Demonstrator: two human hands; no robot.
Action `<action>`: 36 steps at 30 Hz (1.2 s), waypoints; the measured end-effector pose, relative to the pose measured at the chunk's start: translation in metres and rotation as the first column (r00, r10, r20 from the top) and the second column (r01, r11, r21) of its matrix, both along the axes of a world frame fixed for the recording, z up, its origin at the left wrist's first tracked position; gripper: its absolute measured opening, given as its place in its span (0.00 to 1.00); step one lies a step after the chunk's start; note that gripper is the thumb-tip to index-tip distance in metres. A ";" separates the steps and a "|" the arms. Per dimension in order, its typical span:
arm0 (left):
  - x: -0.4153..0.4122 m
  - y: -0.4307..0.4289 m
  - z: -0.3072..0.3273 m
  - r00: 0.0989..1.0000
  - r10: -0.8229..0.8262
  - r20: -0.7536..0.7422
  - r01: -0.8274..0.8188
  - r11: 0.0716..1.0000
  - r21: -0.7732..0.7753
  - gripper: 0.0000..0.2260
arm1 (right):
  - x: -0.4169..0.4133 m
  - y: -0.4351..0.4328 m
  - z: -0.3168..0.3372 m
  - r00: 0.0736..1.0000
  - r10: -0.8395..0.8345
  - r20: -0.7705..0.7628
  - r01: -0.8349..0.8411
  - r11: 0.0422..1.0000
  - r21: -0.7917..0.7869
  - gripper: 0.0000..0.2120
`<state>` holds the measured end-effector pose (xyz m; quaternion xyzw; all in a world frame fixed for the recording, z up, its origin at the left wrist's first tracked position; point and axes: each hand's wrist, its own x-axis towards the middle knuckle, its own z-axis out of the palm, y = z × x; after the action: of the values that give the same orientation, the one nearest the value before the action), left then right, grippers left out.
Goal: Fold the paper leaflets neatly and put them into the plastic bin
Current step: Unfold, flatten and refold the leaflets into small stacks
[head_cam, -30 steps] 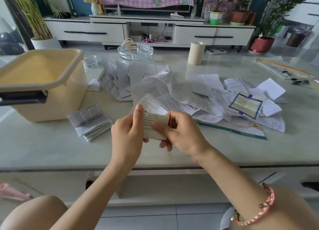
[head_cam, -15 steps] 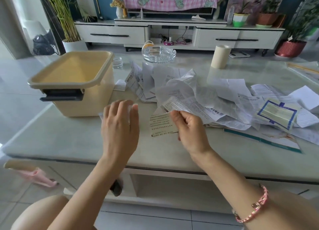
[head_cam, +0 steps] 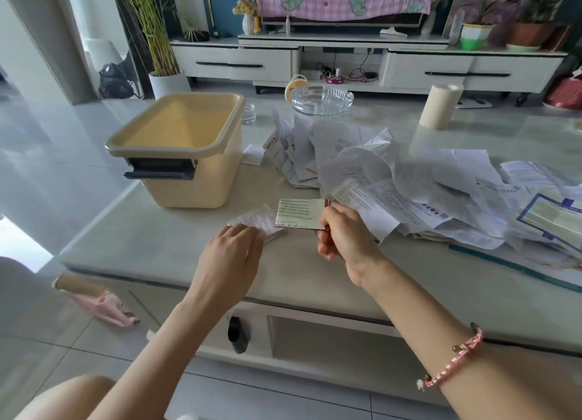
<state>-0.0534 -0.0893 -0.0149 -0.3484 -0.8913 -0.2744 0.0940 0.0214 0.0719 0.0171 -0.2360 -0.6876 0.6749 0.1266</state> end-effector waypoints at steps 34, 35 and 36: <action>-0.035 0.031 -0.019 0.959 0.184 -0.217 -0.192 0.981 -0.017 0.15 | 0.081 0.084 0.009 0.982 0.000 0.188 -0.171 0.423 0.890 0.35; -0.031 0.034 -0.019 0.955 0.162 -0.249 -0.170 0.985 -0.010 0.16 | 0.082 0.086 0.005 0.977 0.006 0.215 -0.197 0.425 0.884 0.35; -0.027 0.037 -0.018 0.953 0.149 -0.263 -0.156 0.988 -0.005 0.16 | 0.081 0.087 0.000 0.974 0.010 0.225 -0.207 0.432 0.878 0.35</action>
<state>-0.0805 -0.0525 -0.0328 -0.3130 -0.8987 -0.2064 0.2275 0.1024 0.1586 0.0171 -0.1497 -0.9624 0.1899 0.1239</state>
